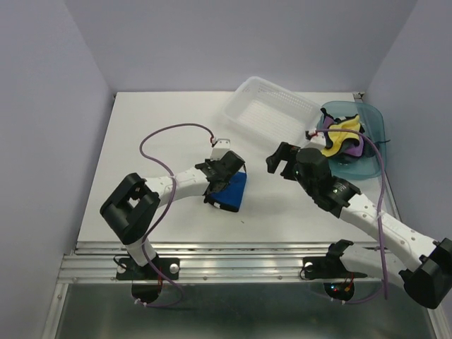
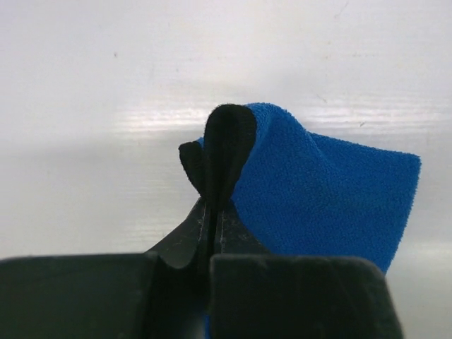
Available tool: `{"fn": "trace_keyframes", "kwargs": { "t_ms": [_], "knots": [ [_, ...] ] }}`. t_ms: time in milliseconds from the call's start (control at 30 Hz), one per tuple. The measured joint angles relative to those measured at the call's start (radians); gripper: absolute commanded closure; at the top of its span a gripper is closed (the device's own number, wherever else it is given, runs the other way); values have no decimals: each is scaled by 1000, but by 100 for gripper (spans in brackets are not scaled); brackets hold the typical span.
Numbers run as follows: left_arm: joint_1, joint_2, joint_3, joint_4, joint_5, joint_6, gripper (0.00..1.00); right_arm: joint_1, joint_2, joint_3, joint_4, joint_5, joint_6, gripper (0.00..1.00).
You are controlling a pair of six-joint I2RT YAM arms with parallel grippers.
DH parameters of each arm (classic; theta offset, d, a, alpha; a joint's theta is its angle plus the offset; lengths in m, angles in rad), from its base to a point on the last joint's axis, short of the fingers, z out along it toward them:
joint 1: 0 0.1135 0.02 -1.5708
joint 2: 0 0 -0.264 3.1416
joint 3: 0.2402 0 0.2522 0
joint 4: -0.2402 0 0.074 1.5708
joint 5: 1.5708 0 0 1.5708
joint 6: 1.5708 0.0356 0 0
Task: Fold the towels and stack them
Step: Neatly place the folded towel into the bin
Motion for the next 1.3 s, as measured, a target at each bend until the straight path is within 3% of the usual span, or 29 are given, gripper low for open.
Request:
{"fn": "trace_keyframes", "kwargs": {
  "t_ms": [300, 633, 967, 1300],
  "knots": [
    [0, -1, 122, 50, -93, 253, 100, 0, -106, -64, 8, 156, -8, 0],
    [0, 30, 389, 117, -164, 560, 100, 0, -140, -84, 8, 262, -20, 0],
    [1, 225, 717, 137, -125, 755, 100, 0, -203, -128, 11, 349, -20, 0],
    [2, 468, 1133, 99, 0, 799, 100, 0, -230, -143, -1, 462, 26, 0]
  ]
}}
